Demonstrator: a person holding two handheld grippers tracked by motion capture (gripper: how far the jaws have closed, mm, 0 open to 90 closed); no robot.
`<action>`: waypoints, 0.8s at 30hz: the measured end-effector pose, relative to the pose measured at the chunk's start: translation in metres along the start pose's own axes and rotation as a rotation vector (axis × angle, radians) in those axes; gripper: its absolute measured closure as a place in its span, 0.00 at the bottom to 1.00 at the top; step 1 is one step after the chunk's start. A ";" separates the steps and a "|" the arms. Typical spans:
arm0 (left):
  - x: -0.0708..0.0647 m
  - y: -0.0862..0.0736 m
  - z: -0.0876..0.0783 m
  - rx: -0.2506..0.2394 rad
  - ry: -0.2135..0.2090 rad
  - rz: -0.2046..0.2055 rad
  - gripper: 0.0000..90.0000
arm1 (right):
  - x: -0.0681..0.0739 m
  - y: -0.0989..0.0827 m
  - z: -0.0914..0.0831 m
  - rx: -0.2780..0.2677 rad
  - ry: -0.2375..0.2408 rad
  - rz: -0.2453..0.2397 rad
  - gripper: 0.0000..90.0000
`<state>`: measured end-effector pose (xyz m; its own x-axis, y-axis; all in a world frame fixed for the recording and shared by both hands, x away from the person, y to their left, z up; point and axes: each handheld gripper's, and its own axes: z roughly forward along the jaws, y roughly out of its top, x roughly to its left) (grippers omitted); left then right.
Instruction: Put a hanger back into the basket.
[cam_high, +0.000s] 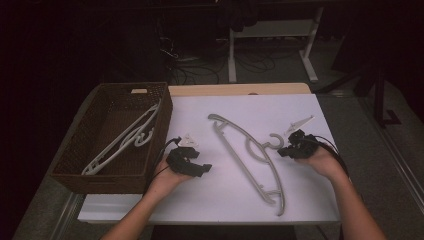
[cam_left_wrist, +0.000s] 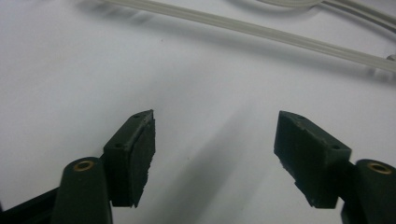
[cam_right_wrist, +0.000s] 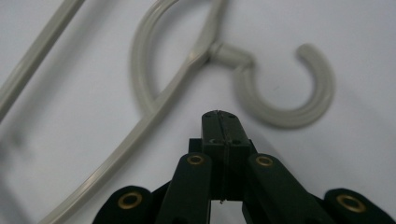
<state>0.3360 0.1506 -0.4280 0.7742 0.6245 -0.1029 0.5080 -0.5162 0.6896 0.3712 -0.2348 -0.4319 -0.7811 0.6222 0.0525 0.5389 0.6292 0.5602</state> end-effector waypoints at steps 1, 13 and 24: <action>0.000 0.001 0.000 -0.005 -0.006 0.008 0.29 | 0.003 -0.003 -0.001 0.001 0.011 0.000 0.99; 0.002 0.003 -0.002 -0.040 -0.038 0.041 0.14 | 0.039 -0.032 -0.011 0.012 0.097 -0.041 0.99; 0.001 0.004 -0.003 -0.046 -0.033 0.043 0.13 | 0.049 -0.042 -0.011 0.012 0.145 -0.038 0.99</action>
<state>0.3380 0.1513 -0.4226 0.8073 0.5823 -0.0958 0.4569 -0.5141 0.7259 0.3068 -0.2355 -0.4431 -0.8380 0.5242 0.1512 0.5110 0.6571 0.5541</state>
